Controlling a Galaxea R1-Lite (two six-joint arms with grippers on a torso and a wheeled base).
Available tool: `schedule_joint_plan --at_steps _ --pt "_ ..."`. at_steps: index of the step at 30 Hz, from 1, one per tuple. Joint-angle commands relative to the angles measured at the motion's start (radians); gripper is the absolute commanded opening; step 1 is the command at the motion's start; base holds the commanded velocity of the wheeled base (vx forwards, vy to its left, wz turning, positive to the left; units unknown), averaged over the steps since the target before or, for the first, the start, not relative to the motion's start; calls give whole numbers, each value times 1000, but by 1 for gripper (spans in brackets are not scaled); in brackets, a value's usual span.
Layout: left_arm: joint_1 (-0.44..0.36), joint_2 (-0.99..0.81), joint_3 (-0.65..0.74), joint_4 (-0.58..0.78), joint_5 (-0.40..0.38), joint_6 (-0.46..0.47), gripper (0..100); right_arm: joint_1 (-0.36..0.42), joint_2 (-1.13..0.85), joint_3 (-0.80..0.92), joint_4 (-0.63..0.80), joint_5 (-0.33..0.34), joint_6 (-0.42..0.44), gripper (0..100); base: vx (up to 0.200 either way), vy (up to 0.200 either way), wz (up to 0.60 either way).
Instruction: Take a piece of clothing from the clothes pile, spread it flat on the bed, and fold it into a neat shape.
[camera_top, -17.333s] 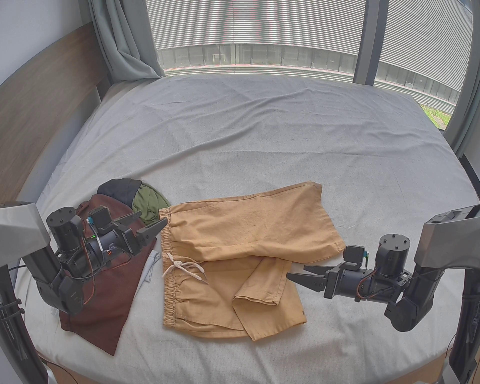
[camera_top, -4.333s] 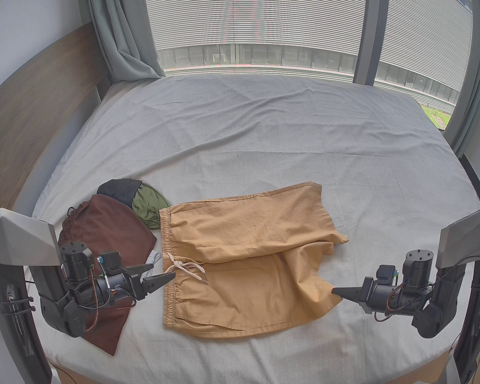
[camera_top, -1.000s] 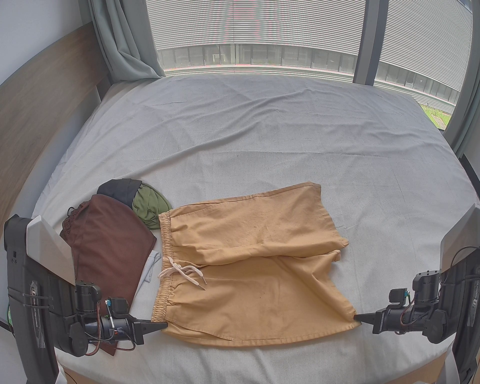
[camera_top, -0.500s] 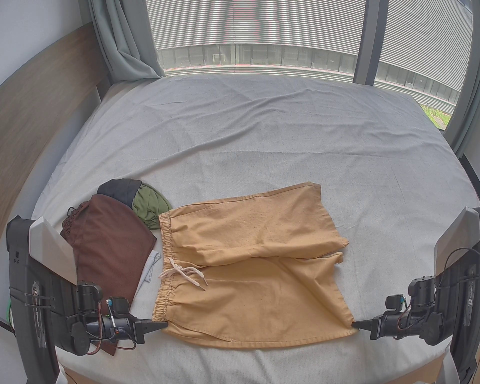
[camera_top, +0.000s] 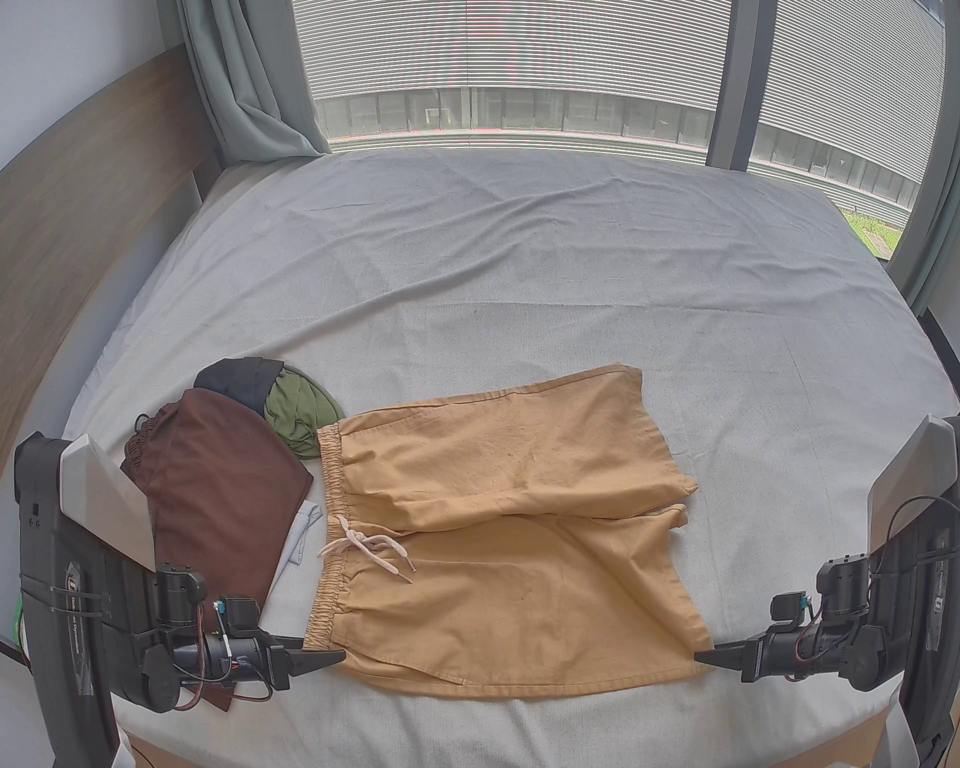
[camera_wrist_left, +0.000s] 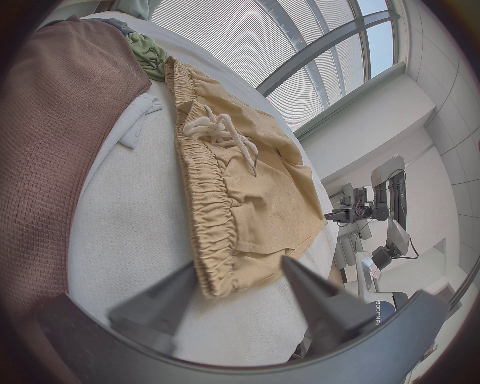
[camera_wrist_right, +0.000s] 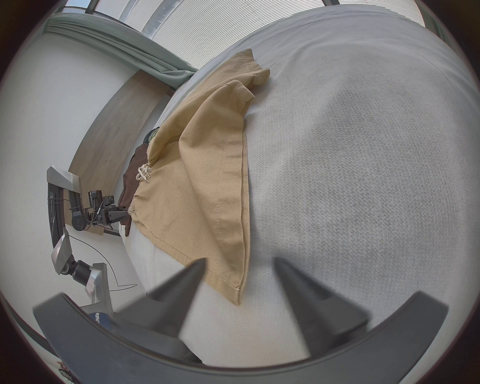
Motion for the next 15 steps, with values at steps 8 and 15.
schedule_joint_plan --at_steps 8,15 --pt "0 -12 -26 -2 -8 1 100 -9 -40 -130 -3 70 25 100 0 0 0" --pt "0 -24 -39 -2 -11 -1 100 11 -34 -236 -1 74 176 100 0 0 0"
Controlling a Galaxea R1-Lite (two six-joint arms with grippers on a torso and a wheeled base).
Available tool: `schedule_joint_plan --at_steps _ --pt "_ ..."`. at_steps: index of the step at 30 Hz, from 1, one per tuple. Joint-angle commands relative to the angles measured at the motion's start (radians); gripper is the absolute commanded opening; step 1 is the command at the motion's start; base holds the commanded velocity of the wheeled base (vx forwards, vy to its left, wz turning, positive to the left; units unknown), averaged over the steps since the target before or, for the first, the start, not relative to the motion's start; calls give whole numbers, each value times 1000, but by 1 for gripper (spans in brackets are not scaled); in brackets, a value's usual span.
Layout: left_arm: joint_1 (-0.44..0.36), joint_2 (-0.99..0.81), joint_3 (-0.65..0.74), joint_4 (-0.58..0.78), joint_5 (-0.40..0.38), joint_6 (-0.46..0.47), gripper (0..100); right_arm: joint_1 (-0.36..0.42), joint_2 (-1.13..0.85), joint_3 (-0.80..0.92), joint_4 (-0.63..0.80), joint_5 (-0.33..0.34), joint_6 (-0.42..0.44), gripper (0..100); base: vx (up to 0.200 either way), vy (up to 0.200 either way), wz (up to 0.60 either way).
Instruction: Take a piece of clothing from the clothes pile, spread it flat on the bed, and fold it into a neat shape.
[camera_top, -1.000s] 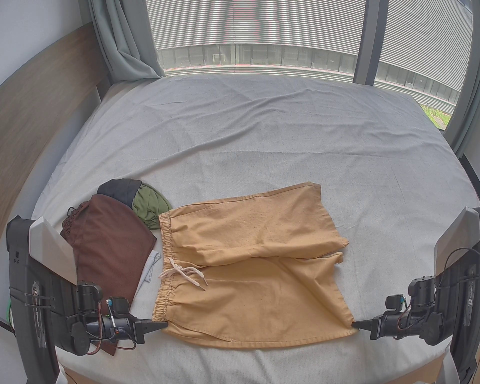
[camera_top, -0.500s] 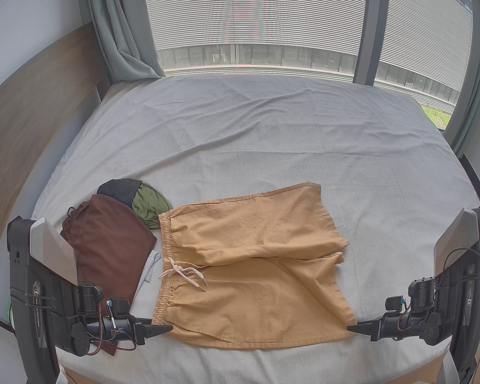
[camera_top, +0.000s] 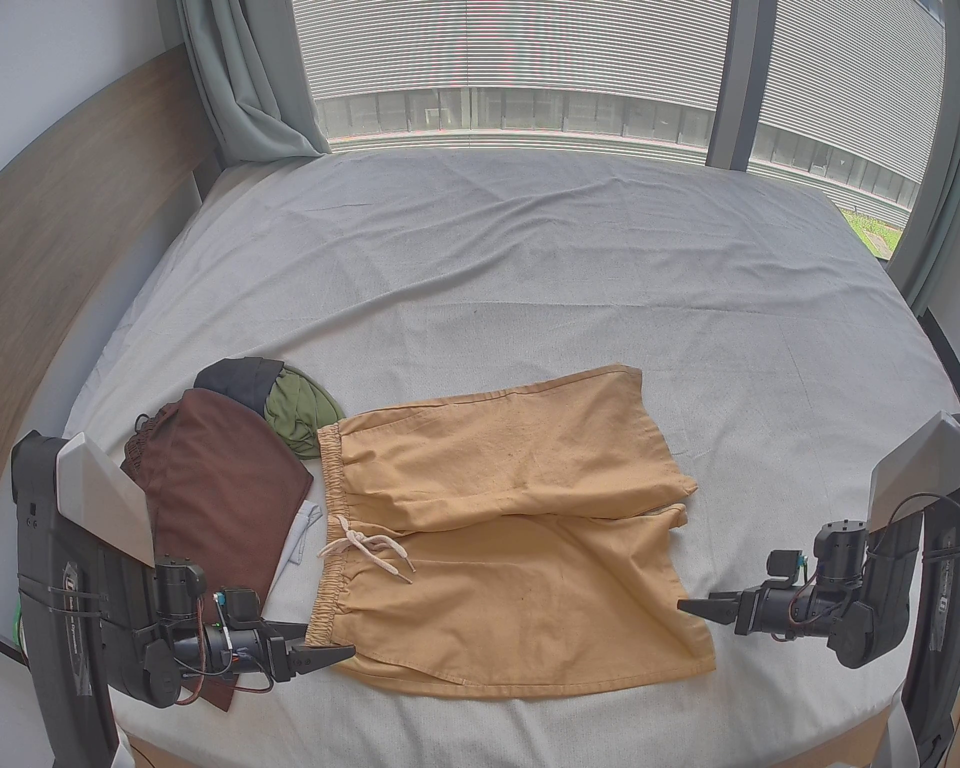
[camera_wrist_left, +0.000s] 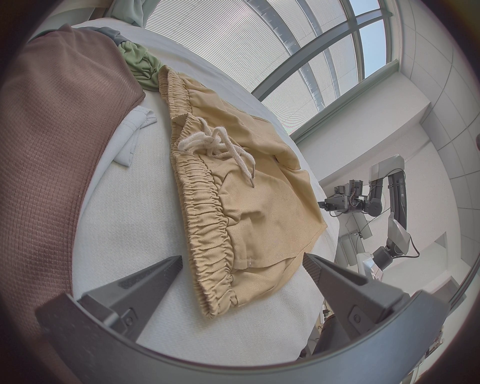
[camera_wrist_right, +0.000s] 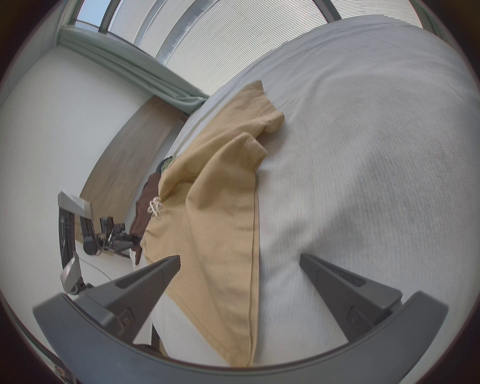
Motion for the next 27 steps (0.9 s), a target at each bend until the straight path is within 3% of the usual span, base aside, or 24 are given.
schedule_joint_plan --at_steps 1,9,27 --pt "-2 -16 -8 -1 -2 -3 100 16 2 -67 -1 5 70 100 0 0 0" --pt "-7 -24 -8 -1 -2 -3 100 30 51 -207 -3 2 101 100 0 0 0" --pt "-12 -19 -6 -1 -5 -3 100 13 3 -305 -7 7 91 100 0 0 0"
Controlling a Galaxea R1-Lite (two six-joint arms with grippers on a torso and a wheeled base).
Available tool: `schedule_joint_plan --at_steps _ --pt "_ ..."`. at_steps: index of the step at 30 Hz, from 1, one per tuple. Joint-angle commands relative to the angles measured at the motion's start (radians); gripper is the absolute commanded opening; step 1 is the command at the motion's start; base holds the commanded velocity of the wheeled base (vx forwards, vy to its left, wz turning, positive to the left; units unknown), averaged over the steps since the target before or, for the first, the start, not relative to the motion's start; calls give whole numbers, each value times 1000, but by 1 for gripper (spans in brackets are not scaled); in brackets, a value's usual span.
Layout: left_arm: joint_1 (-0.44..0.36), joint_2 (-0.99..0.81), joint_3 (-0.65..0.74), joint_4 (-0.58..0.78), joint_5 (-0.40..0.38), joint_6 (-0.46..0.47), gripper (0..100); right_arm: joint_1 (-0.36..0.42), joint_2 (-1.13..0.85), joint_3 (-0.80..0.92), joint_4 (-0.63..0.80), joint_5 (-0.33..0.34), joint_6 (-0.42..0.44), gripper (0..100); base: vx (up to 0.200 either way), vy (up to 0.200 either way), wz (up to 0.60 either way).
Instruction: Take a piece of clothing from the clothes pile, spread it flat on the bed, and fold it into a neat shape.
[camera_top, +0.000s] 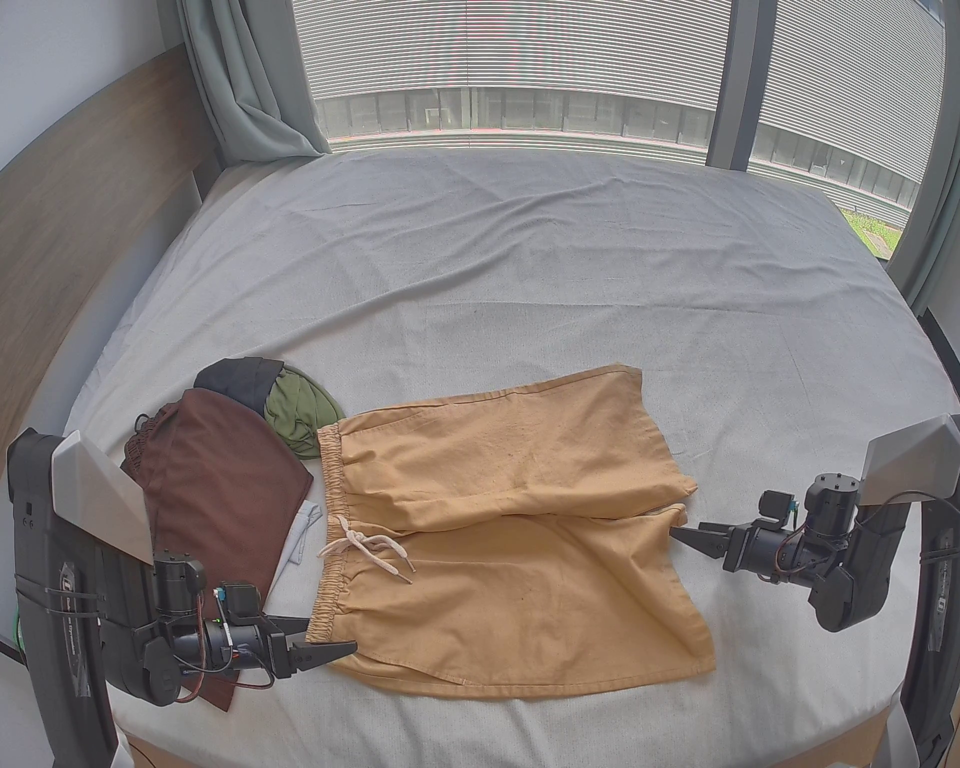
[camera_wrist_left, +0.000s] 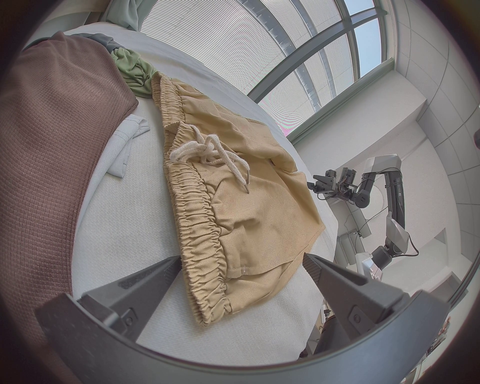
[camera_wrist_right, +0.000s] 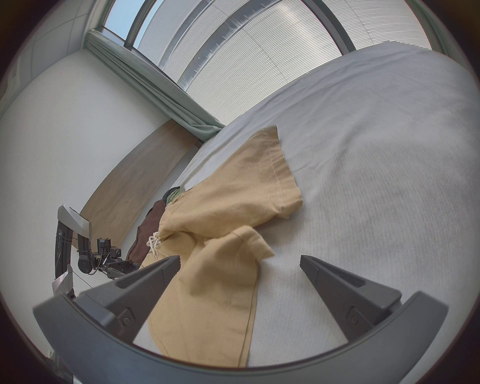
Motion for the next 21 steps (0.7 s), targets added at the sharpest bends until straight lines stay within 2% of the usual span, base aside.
schedule_joint_plan --at_steps 1,15,16,21 --pt "0 2 -1 -1 0 -1 100 7 -2 -33 -1 1 -1 100 0 0 0" --pt "0 3 -1 -1 0 -1 100 13 19 -68 1 1 -1 100 0 0 0" --pt "0 3 -1 -1 0 -1 100 13 19 -68 1 1 -1 0 0 0 0" --pt "0 5 -1 -1 0 -1 100 19 24 -70 1 2 -1 0 0 0 0"
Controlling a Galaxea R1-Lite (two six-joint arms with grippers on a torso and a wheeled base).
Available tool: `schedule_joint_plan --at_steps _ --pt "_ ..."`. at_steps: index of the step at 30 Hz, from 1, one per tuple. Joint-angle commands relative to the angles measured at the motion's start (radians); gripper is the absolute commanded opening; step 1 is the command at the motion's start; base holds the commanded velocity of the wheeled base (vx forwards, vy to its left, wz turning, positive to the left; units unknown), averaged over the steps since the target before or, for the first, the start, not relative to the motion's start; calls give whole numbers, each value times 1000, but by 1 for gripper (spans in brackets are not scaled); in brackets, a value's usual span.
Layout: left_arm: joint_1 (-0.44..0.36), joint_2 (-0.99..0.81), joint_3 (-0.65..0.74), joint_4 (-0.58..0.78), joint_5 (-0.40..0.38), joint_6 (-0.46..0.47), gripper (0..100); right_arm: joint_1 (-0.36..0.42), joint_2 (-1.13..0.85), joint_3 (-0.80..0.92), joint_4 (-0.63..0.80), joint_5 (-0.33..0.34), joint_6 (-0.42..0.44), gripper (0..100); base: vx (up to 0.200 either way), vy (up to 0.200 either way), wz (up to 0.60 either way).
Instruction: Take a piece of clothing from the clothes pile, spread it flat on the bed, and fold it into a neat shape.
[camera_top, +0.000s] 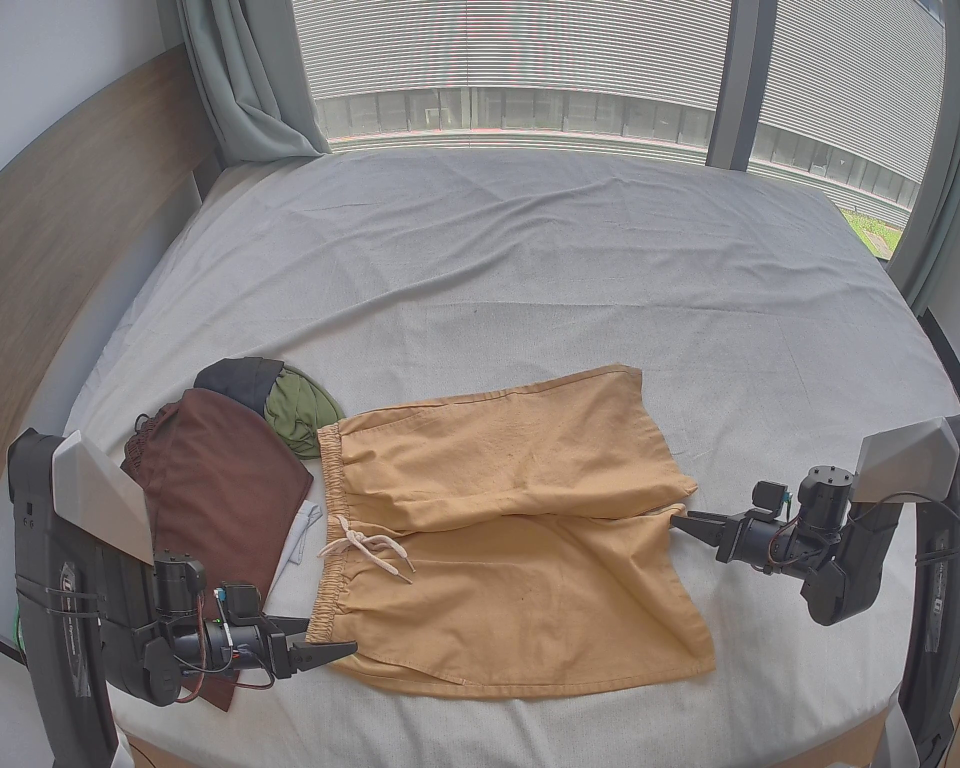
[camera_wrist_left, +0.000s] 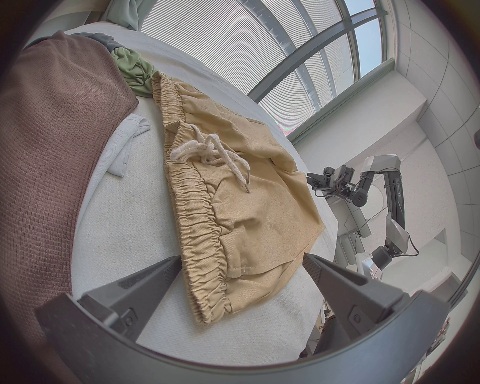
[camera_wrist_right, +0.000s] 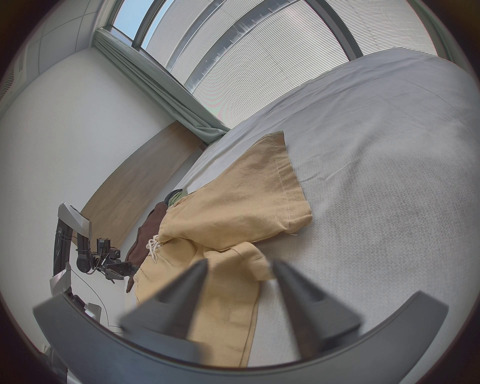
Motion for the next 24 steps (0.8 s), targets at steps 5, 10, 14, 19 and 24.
schedule_joint_plan --at_steps 5,10,14,19,24 --pt "0 1 0 -1 0 -2 100 8 20 -4 0 1 0 0 0 0 0" --pt "0 1 0 -1 -1 0 100 -3 16 1 0 1 0 0 0 0 0" --pt "0 1 -5 -1 -1 0 100 -26 -9 7 0 1 0 0 0 0 0" --pt "0 1 -5 -1 -1 0 100 -64 -70 13 3 3 0 0 0 0 0" --pt "0 3 -6 -1 -1 0 100 -76 -82 10 3 13 0 0 0 0 0"
